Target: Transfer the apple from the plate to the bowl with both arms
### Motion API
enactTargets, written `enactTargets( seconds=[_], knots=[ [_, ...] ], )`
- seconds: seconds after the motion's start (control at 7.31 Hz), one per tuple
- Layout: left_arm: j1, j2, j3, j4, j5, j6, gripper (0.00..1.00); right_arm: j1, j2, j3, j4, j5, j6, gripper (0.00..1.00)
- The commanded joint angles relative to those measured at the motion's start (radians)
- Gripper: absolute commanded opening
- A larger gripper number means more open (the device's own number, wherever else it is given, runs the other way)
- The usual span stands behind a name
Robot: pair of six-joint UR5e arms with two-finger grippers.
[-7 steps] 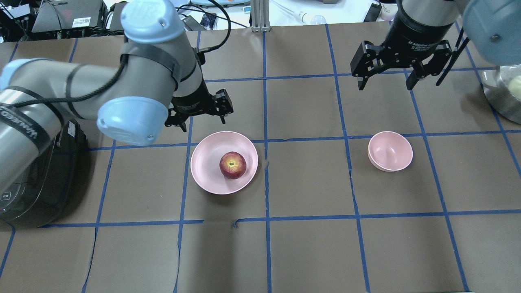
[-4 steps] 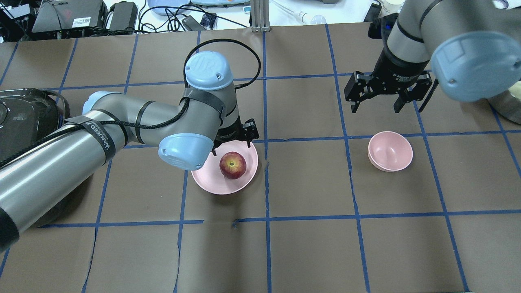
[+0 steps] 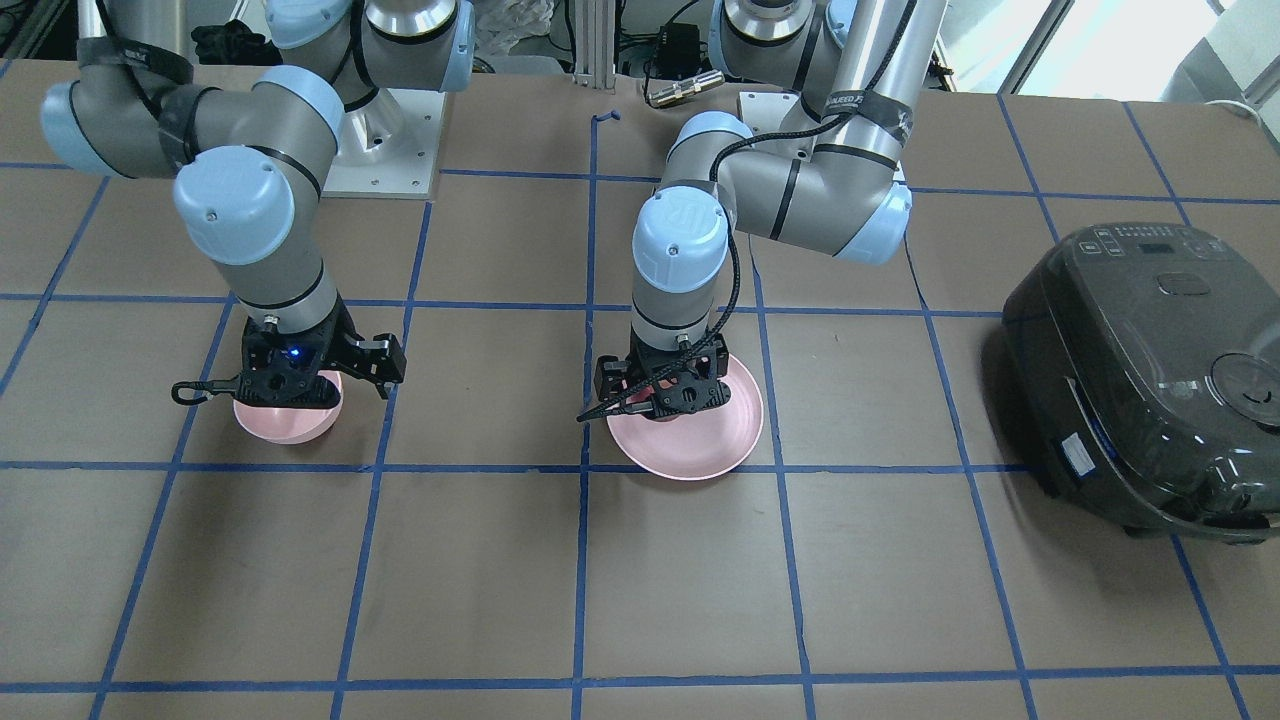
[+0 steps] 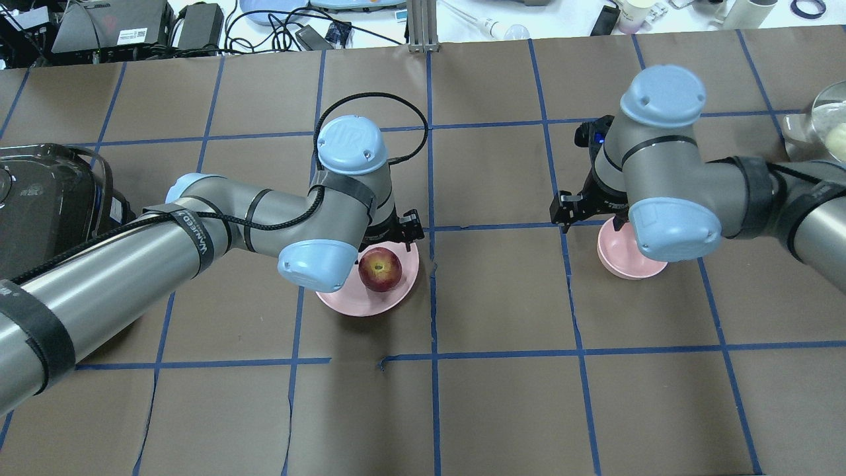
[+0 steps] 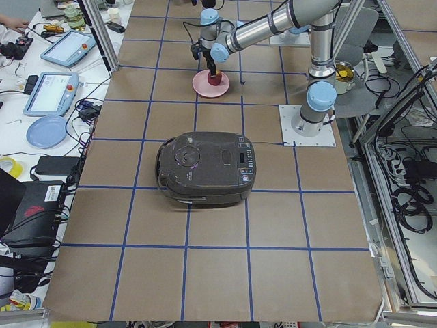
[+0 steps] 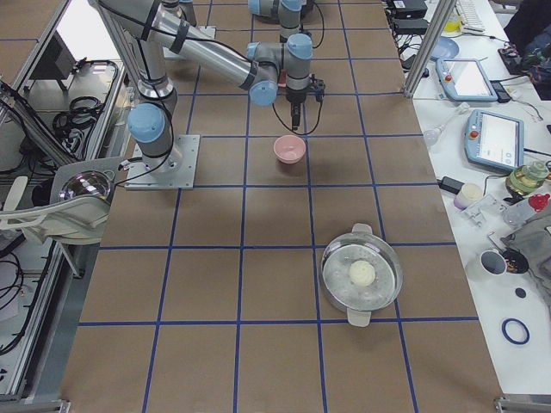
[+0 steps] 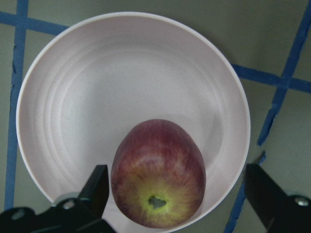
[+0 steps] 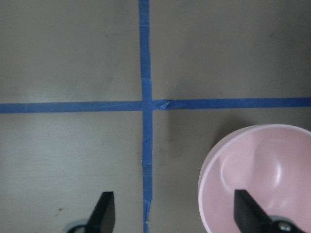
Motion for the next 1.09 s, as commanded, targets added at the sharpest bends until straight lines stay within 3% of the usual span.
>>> enactTargets(
  seconds=[0.0, 0.27, 0.55, 0.82, 0.96],
  knots=[
    [0.000, -0.023, -0.006, 0.005, 0.001, 0.002, 1.00, -0.006, 0.021, 0.044, -0.051, -0.061, -0.023, 0.64],
    [0.000, -0.029, -0.005, 0.007, 0.003, 0.004, 1.00, -0.024, 0.032, 0.064, -0.054, -0.070, -0.044, 0.37],
    [0.000, -0.029, -0.005, 0.007, 0.001, 0.005, 1.00, -0.031, 0.032, 0.064, -0.053, -0.070, -0.063, 0.17],
    [0.000, -0.034, -0.006, 0.007, 0.001, 0.007, 0.98, -0.029, 0.026, 0.058, -0.051, -0.070, -0.058, 0.02],
    [0.000, -0.037, -0.008, 0.007, 0.001, 0.007, 0.94, -0.028, 0.025, 0.058, -0.051, -0.070, -0.057, 0.00]
  ],
)
